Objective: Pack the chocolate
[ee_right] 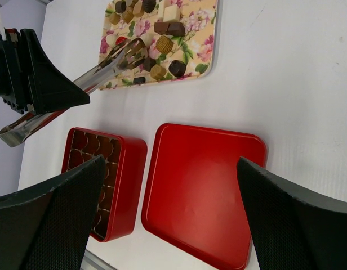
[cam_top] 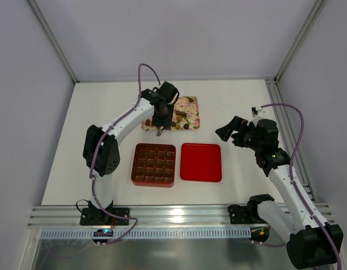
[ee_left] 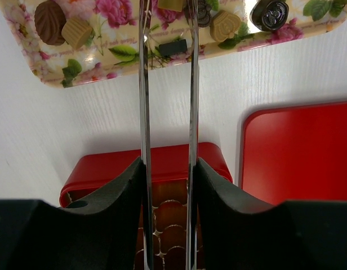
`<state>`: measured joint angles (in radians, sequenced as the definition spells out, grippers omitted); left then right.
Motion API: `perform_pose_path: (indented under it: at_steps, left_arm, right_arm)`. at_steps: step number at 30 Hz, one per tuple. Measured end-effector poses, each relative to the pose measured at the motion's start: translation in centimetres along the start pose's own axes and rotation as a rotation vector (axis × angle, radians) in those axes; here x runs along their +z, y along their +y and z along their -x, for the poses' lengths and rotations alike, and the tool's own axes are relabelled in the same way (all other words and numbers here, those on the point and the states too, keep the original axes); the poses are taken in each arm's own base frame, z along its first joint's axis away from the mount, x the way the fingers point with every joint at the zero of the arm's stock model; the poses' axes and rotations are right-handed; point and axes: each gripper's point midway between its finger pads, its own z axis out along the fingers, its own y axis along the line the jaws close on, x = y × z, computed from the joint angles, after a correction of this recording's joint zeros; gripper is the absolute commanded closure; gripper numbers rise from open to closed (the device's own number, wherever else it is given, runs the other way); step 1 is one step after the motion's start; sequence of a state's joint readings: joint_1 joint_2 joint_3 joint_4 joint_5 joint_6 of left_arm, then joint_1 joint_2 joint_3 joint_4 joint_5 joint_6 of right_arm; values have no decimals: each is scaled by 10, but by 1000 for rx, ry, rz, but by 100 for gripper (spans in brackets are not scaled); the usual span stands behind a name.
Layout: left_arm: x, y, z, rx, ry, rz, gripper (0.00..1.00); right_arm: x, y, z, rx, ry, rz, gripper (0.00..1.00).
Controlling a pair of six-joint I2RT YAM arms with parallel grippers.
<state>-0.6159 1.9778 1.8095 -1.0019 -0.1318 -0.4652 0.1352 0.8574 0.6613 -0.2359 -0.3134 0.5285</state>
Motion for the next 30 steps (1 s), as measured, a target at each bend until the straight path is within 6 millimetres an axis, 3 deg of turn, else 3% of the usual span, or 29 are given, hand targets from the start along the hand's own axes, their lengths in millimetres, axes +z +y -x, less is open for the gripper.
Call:
perform_pose_path:
  at_steps: [10, 20, 30]
  left_arm:
    - [3, 2, -3, 2, 8, 11, 63]
    - [8, 2, -5, 5, 20, 17, 71]
    - [-5, 1, 13, 5, -26, 21, 75]
  right_arm:
    - [3, -3, -4, 5, 13, -7, 4]
    - [3, -4, -5, 6, 15, -9, 4]
    - [3, -4, -5, 5, 15, -9, 4]
